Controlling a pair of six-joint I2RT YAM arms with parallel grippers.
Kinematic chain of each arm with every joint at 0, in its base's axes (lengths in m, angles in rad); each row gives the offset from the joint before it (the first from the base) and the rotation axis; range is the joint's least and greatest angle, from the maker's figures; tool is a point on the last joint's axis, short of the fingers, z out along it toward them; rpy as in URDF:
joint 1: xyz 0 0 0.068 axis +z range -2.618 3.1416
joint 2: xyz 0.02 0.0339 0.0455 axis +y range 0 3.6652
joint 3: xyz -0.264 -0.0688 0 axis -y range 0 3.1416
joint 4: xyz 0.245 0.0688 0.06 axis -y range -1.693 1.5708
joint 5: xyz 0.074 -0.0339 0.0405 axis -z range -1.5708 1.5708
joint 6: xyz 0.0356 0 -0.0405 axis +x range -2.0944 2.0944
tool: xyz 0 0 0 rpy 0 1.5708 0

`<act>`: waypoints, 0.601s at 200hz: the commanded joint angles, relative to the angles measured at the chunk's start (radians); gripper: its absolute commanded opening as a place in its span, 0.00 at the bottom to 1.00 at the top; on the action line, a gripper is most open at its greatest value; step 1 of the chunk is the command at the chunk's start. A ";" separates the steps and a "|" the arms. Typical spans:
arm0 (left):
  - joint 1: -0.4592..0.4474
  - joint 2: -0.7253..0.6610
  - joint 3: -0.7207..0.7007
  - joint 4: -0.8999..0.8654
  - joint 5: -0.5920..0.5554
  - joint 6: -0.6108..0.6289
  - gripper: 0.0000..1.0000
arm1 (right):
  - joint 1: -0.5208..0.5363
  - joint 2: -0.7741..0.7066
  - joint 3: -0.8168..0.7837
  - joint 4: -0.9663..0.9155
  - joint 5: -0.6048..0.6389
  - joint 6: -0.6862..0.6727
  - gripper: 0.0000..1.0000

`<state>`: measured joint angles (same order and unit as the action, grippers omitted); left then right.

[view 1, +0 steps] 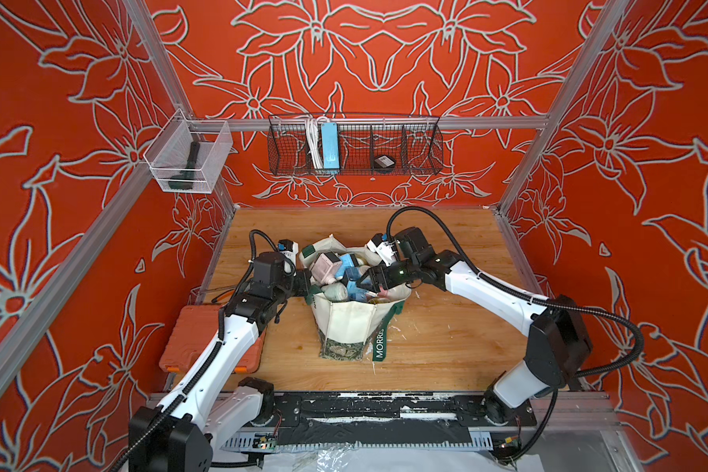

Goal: Take out the pencil sharpeners from the tote bags
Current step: Pick up the pencil sharpener from the canvas bag.

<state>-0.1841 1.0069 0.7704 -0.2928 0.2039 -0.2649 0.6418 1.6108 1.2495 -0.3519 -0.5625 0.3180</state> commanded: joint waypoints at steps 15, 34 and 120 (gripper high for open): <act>-0.018 0.016 -0.009 -0.020 0.035 0.001 0.00 | 0.009 0.029 -0.050 0.133 0.035 -0.080 0.86; -0.020 0.018 -0.009 -0.020 0.035 0.001 0.00 | 0.009 0.025 -0.106 0.263 0.015 -0.113 0.89; -0.028 0.019 -0.009 -0.022 0.030 0.001 0.00 | 0.010 0.040 -0.130 0.468 -0.063 -0.060 0.68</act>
<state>-0.1913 1.0149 0.7704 -0.2844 0.2024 -0.2649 0.6529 1.6604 1.1252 0.0162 -0.6155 0.2119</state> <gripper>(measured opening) 0.047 0.733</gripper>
